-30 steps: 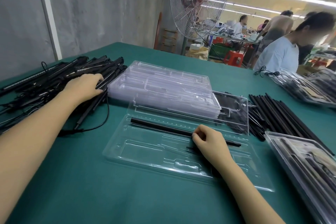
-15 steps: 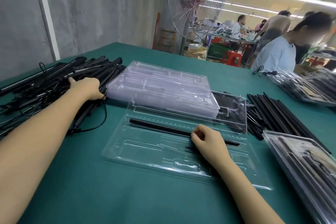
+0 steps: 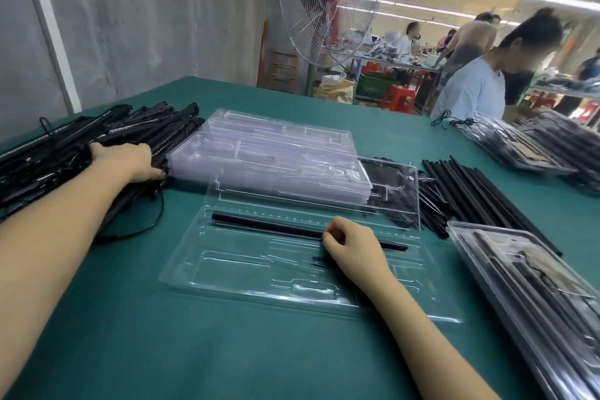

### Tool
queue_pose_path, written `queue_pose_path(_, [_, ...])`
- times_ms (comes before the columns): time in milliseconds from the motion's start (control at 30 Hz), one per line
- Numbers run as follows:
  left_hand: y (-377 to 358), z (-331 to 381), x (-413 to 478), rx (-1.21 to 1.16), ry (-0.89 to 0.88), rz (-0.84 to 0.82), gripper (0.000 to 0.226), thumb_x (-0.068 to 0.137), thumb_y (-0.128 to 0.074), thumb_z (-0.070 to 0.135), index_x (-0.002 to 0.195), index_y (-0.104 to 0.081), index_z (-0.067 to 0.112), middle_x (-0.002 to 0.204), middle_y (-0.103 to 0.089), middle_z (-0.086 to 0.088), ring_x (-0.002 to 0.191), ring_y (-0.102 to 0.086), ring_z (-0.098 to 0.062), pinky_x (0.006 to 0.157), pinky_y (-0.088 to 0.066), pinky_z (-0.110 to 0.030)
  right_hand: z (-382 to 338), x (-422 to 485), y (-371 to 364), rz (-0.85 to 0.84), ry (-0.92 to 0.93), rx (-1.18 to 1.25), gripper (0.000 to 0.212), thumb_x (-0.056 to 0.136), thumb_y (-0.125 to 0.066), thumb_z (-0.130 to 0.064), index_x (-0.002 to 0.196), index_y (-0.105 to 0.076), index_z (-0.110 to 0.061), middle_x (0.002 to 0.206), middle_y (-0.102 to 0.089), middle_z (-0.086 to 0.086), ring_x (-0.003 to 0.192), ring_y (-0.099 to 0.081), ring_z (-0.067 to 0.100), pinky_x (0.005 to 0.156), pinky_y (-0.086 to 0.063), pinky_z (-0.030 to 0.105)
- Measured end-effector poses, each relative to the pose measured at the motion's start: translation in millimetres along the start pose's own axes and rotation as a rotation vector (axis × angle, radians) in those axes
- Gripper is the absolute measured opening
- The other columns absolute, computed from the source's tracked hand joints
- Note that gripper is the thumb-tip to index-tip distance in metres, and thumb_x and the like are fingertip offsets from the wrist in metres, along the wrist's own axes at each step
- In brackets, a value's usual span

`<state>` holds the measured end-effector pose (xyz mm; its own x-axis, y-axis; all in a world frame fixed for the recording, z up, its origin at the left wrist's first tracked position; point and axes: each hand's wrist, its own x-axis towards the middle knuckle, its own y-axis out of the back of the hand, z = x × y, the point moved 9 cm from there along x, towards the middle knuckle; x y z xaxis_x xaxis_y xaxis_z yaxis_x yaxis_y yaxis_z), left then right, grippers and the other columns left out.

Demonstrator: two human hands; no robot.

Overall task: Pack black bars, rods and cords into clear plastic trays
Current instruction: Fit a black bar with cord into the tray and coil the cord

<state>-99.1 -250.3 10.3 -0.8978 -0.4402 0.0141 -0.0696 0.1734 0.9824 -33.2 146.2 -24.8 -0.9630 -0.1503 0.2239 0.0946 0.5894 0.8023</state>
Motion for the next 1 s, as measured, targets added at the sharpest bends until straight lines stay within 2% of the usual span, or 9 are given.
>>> queue_pose_path(100, [13,9,-1,0.074,-0.045,0.108,0.031,0.096,-0.042,0.039,0.116,-0.054,0.018,0.125,-0.059,-0.007,0.114,-0.053,-0.026,0.107,-0.025,-0.050,0,0,0,0.001,0.003,-0.009,0.012,0.087,-0.050,-0.021,0.080,-0.057,-0.015,0.074,-0.061,-0.004,0.071,-0.056,0.018,0.064,-0.044,0.031])
queue_pose_path(233, [21,11,0,-0.031,-0.030,0.189,0.030,0.098,-0.037,0.028,0.118,-0.047,0.009,0.123,-0.059,-0.016,0.115,-0.053,-0.032,0.108,-0.019,-0.058,0,-1,0,-0.002,0.007,-0.008,0.011,0.087,-0.050,-0.021,0.079,-0.056,-0.017,0.074,-0.061,-0.004,0.073,-0.056,0.019,0.064,-0.043,0.031])
queue_pose_path(400, [59,-4,-6,-0.311,0.000,0.466,0.028,0.097,-0.037,0.020,0.119,-0.035,0.002,0.102,-0.060,-0.036,0.101,-0.055,-0.046,0.108,-0.018,-0.058,1,0,-1,-0.006,0.005,-0.004,0.011,0.087,-0.050,-0.021,0.078,-0.055,-0.018,0.074,-0.060,-0.005,0.071,-0.054,0.018,0.063,-0.042,0.030])
queue_pose_path(500, [92,-10,-12,-0.674,-0.086,0.556,0.018,0.099,-0.039,0.017,0.113,-0.031,0.009,0.095,-0.057,-0.029,0.075,-0.055,-0.039,0.080,-0.043,-0.044,2,1,-2,-0.009,0.008,-0.014,0.011,0.087,-0.050,-0.021,0.077,-0.054,-0.018,0.072,-0.060,-0.005,0.070,-0.053,0.018,0.062,-0.041,0.030])
queue_pose_path(600, [121,-13,-13,-1.047,-0.230,0.579,0.017,0.099,-0.039,0.017,0.111,-0.027,0.020,0.102,-0.059,-0.011,0.059,-0.053,-0.012,0.044,-0.045,-0.019,3,2,-3,-0.005,0.005,-0.015,0.011,0.087,-0.050,-0.022,0.078,-0.054,-0.018,0.072,-0.059,-0.005,0.070,-0.053,0.018,0.061,-0.041,0.030])
queue_pose_path(700, [155,-19,-29,-1.218,-0.327,0.711,0.019,0.100,-0.038,0.022,0.113,-0.024,0.020,0.111,-0.061,-0.010,0.058,-0.055,-0.006,0.041,-0.043,-0.008,1,1,-1,-0.004,0.008,-0.018,0.010,0.086,-0.051,-0.022,0.078,-0.056,-0.018,0.073,-0.059,-0.004,0.072,-0.054,0.018,0.062,-0.042,0.030])
queue_pose_path(833, [199,-9,-74,-1.122,-0.473,0.890,0.052,0.101,-0.035,0.034,0.139,-0.016,0.004,0.106,-0.055,-0.005,0.056,-0.054,0.001,0.050,-0.049,-0.012,1,1,1,-0.012,0.004,-0.021,0.009,0.086,-0.052,-0.021,0.080,-0.058,-0.018,0.074,-0.060,-0.004,0.074,-0.056,0.019,0.065,-0.041,0.030])
queue_pose_path(933, [223,17,-112,-0.831,-0.616,0.885,0.045,0.102,-0.035,0.027,0.140,-0.011,0.021,0.096,-0.057,-0.019,0.056,-0.055,-0.027,0.049,-0.050,-0.040,1,2,1,-0.049,-0.016,-0.030,0.010,0.087,-0.052,-0.022,0.084,-0.059,-0.017,0.074,-0.060,-0.006,0.075,-0.055,0.018,0.064,-0.039,0.028])
queue_pose_path(1000, [237,48,-142,-0.460,-0.768,0.921,0.042,0.100,-0.039,0.012,0.138,-0.022,0.017,0.090,-0.058,-0.025,0.060,-0.056,-0.032,0.055,-0.051,-0.048,-4,4,-2,-0.115,-0.015,-0.096,0.007,0.088,-0.051,-0.023,0.085,-0.055,-0.018,0.078,-0.060,-0.005,0.077,-0.055,0.020,0.064,-0.040,0.028])
